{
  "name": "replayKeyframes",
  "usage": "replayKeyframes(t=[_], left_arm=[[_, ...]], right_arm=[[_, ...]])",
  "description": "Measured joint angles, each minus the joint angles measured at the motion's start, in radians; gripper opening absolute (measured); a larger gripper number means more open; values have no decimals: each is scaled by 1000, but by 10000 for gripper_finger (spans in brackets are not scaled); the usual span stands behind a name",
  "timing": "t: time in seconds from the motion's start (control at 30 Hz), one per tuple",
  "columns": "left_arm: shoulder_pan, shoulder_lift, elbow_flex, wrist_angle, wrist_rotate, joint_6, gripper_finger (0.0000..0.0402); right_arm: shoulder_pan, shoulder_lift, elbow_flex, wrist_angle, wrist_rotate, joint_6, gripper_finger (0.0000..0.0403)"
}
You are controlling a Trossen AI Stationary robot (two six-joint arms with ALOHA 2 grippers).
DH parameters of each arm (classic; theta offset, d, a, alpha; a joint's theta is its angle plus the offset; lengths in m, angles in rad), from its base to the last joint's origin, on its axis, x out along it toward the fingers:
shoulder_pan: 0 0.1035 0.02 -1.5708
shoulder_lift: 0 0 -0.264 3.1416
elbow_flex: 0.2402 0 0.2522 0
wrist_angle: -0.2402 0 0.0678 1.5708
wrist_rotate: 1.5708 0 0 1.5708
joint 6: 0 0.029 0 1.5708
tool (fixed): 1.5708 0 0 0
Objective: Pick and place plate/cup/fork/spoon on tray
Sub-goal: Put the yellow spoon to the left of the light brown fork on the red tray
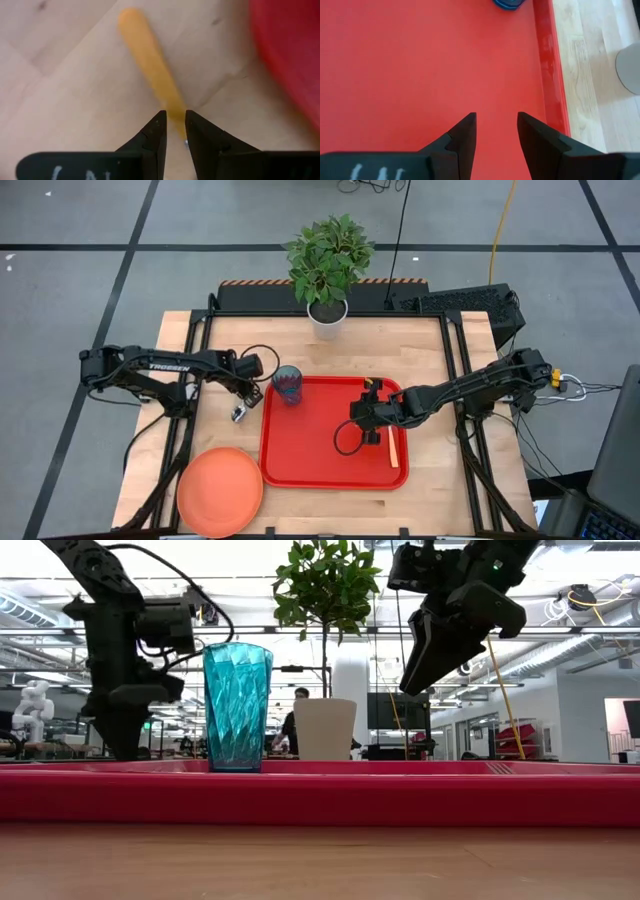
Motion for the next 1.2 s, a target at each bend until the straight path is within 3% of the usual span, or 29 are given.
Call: replayKeyframes(t=[0.47,0.6,0.73,0.97,1.2], left_arm=[[5,128,1,40,-32,15,128],[5,133,1,42,-34,48,107],[13,120,0,20,-33,60,48],[31,80,8,-38,-62,67,46],[53,23,92,-239,-130,82,46]], right_arm=[[0,0,0,0,-2,-2,134],[0,0,0,-1,-2,-3,134],[0,0,0,-1,-2,-3,134],[0,0,0,-1,-1,-4,134],[0,0,0,-1,0,-20,134]])
